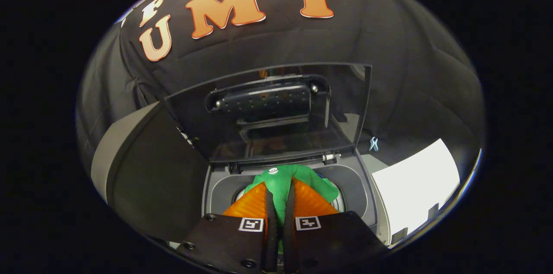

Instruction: Put the clothes into the washing machine and then close the washing machine lid.

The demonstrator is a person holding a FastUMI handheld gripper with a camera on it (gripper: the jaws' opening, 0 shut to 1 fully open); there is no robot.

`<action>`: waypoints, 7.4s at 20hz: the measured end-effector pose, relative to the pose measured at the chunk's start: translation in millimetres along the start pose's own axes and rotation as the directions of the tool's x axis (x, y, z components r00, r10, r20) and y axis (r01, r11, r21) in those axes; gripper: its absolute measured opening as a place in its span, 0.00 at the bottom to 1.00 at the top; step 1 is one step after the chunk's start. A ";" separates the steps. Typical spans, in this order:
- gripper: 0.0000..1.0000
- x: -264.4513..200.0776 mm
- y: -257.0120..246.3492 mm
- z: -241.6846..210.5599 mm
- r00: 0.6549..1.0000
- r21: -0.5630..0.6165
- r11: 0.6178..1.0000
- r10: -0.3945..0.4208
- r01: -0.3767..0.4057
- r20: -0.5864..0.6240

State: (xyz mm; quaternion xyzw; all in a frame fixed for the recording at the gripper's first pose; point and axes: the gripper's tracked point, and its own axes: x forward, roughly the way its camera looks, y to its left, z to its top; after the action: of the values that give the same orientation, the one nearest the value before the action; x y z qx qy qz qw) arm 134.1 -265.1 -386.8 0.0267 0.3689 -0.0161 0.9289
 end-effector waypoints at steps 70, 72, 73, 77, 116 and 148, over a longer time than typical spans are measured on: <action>0.98 9.8 43.4 268.4 0.936 -0.123 0.991 -0.013 0.060 0.353; 0.98 27.8 42.9 257.0 0.949 -0.124 0.991 -0.010 0.051 0.314; 0.98 35.1 42.6 251.8 0.955 -0.126 0.991 -0.010 0.049 0.297; 0.98 65.6 44.1 228.8 0.976 -0.133 0.990 -0.016 0.046 0.219; 0.97 -127.6 26.3 86.4 0.939 0.000 0.993 -0.113 0.120 0.324; 0.97 -376.3 58.8 252.7 0.740 0.062 0.986 -0.156 0.153 0.654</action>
State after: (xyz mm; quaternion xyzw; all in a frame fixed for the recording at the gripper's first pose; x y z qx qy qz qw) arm 36.2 -218.0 57.1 -0.0096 0.0202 -0.1021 0.9945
